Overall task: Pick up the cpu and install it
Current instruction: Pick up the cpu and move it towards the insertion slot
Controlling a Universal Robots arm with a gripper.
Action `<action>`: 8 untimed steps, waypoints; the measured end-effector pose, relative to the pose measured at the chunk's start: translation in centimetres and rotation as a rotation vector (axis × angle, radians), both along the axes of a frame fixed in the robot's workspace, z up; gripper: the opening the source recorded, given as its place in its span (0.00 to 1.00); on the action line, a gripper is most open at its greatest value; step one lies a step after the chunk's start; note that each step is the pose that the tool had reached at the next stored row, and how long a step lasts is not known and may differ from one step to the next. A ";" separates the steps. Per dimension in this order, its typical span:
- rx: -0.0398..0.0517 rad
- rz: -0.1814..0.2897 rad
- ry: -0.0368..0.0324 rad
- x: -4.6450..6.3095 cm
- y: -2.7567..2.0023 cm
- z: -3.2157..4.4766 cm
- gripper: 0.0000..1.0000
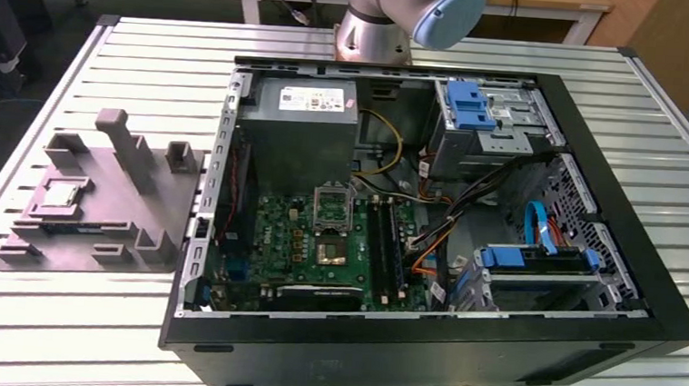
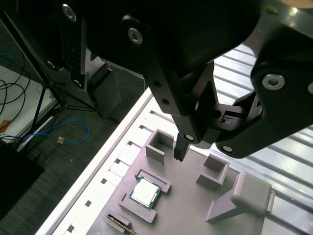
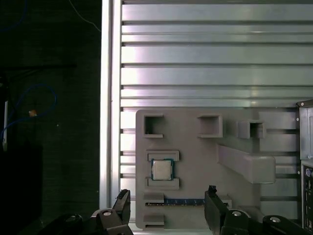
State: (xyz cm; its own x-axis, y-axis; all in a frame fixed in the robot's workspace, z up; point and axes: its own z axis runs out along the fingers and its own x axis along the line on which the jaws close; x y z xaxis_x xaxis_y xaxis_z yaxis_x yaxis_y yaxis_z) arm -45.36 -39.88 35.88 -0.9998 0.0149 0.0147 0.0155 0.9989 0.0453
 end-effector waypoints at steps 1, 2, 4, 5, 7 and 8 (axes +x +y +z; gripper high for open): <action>0.0000 0.000 0.0000 0.0 0.00 -0.01 0.71; 0.0000 0.000 0.0000 0.0 0.00 -0.87 0.71; 0.0000 0.000 0.0000 0.0 0.00 -1.49 0.71; 0.0000 0.000 0.0000 0.0 0.00 -1.79 0.71; 0.0000 0.000 0.0000 0.0 0.00 -2.10 0.71; 0.0000 0.000 0.0000 0.0 0.00 -2.11 0.71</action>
